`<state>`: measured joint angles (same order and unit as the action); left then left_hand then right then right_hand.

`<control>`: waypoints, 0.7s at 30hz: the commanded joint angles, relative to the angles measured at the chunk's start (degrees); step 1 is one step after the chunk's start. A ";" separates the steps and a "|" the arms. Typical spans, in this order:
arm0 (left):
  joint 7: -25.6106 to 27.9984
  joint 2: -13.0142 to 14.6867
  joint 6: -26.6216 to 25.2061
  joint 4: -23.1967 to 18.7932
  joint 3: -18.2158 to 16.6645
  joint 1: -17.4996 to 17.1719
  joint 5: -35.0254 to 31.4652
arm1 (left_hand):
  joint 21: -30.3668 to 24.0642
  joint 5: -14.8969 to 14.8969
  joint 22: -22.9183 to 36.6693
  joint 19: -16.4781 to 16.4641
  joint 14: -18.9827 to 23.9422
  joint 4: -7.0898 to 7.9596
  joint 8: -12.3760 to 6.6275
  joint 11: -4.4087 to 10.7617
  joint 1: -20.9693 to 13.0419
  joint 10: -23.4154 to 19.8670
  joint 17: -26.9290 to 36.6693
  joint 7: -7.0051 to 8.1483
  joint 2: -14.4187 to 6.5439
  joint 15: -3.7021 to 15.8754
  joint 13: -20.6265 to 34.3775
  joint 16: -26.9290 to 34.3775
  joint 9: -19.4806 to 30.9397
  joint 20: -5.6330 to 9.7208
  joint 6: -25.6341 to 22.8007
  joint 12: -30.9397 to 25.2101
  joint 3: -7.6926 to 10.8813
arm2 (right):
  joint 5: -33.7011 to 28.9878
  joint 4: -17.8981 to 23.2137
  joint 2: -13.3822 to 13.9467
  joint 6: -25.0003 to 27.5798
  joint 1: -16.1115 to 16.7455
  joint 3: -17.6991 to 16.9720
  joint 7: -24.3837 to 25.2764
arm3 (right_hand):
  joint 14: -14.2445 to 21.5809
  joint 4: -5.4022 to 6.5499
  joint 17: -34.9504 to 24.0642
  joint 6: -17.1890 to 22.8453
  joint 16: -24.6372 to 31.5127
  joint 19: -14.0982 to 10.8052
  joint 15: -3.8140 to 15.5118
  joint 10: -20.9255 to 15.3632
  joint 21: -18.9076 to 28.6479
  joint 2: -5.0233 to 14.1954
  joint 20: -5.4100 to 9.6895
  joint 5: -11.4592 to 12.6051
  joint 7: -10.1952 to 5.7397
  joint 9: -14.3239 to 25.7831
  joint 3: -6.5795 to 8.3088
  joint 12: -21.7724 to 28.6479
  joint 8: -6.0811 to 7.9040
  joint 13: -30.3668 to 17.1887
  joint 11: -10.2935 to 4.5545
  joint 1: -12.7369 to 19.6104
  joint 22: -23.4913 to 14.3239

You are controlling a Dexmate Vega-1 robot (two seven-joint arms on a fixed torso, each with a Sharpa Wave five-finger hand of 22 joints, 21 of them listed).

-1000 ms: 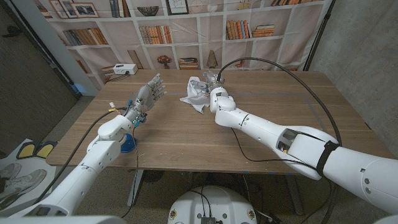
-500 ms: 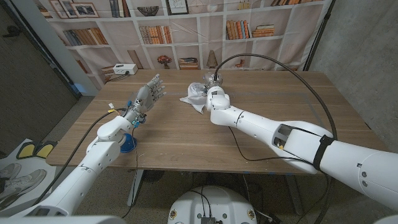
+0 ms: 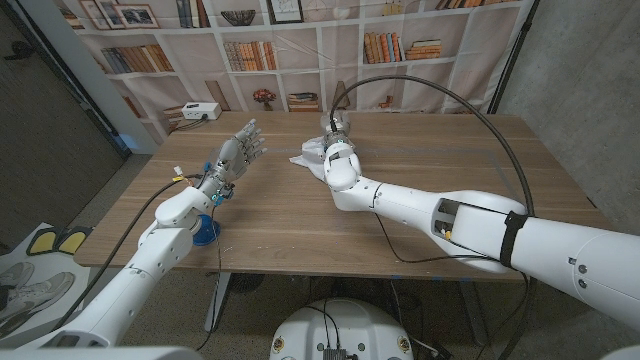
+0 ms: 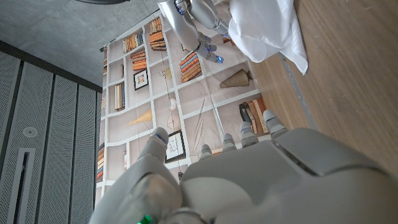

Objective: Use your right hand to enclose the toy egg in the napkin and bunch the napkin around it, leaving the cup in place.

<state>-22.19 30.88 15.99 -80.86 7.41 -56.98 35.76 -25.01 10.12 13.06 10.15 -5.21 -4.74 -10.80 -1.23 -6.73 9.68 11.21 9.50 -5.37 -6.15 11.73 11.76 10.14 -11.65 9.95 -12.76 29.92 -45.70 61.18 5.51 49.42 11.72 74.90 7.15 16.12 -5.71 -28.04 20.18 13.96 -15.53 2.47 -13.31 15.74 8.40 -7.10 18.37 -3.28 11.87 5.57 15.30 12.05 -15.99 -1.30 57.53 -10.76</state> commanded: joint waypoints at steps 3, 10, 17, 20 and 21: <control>-0.67 -0.16 0.39 0.74 0.08 0.26 0.15 | -0.29 0.04 -0.01 0.97 0.59 0.08 0.08 -0.08 0.04 1.84 0.11 0.07 0.28 0.01 0.18 -0.08 0.07 -0.58 1.52 -0.23 0.24 | 6.33 12.62 9.72 -16.76 2.51 -8.76 -3.68 | -1.46 2.70 -0.51 0.70 -0.58 1.09 0.80 0.47 -0.60 0.74 -0.93 -2.80 1.03 0.34 -0.19 -0.10 -0.13 -0.32 1.63 -4.96 -0.22; -0.77 -0.05 0.39 0.78 -0.08 0.27 0.29 | -0.30 0.05 -0.01 0.93 0.43 0.07 0.09 -0.16 0.03 1.86 0.10 0.06 0.25 0.05 0.17 -0.15 0.07 -0.58 1.52 -0.22 0.28 | 12.47 14.94 11.61 -25.87 6.52 -16.43 1.36 | -0.41 8.70 -1.32 4.23 0.31 0.50 0.70 -2.53 -0.62 2.15 -0.31 -5.56 1.34 0.35 -0.86 0.92 0.53 -0.27 2.59 -14.74 -0.46; -1.15 -0.10 0.45 1.47 0.17 1.12 0.10 | -0.34 0.06 -0.02 0.80 0.32 0.09 0.02 -0.36 0.06 1.66 0.10 0.04 0.22 0.18 0.17 -0.20 0.07 -0.10 1.32 -0.28 0.29 | 22.00 18.30 13.71 -35.52 10.41 -24.28 1.96 | -2.85 12.33 -1.28 3.31 -0.70 0.00 -1.17 -0.16 -0.56 1.13 0.71 -6.38 1.78 0.35 -2.18 -0.54 -0.14 0.06 3.33 -21.29 -0.49; -1.28 -0.10 0.47 1.72 0.25 1.38 0.05 | -0.42 0.07 -0.02 0.61 0.25 0.10 -0.05 -0.36 0.09 1.41 0.10 -0.07 0.21 0.33 0.17 -0.23 0.07 0.72 1.10 -0.37 0.30 | 23.61 19.11 14.18 -36.70 11.16 -25.67 1.58 | -4.22 12.87 -0.91 2.70 -1.37 0.08 -1.56 1.42 -0.68 0.65 0.64 -6.53 1.49 0.31 -2.54 -1.49 -0.38 0.30 3.40 -22.90 -0.45; -1.30 -0.06 0.48 1.80 0.28 1.47 -0.05 | -0.44 0.07 -0.03 0.56 0.26 0.11 -0.06 -0.47 0.10 1.36 0.11 -0.08 0.21 0.32 0.17 -0.22 0.07 0.86 1.08 -0.39 0.30 | 24.36 19.46 14.41 -37.40 11.64 -26.36 1.78 | -4.26 12.89 -0.85 2.43 -1.41 0.14 -1.56 1.73 -0.72 0.60 0.60 -6.54 1.48 0.31 -2.56 -1.65 -0.49 0.33 3.40 -23.03 -0.45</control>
<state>-23.01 30.79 16.33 -80.00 7.41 -56.54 35.97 -25.01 10.12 13.06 9.98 -4.89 -4.74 -10.80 -1.23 -6.73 9.68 11.22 9.50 -5.38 -5.83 11.74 11.76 10.14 -11.41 9.95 -12.76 29.92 -33.24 75.54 16.50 25.20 18.53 58.08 7.55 12.50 6.55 -28.98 23.38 12.86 -15.25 1.09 -12.58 15.22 9.10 -6.75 12.06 -1.83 12.13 2.93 14.08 12.05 -15.68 2.20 35.33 -11.17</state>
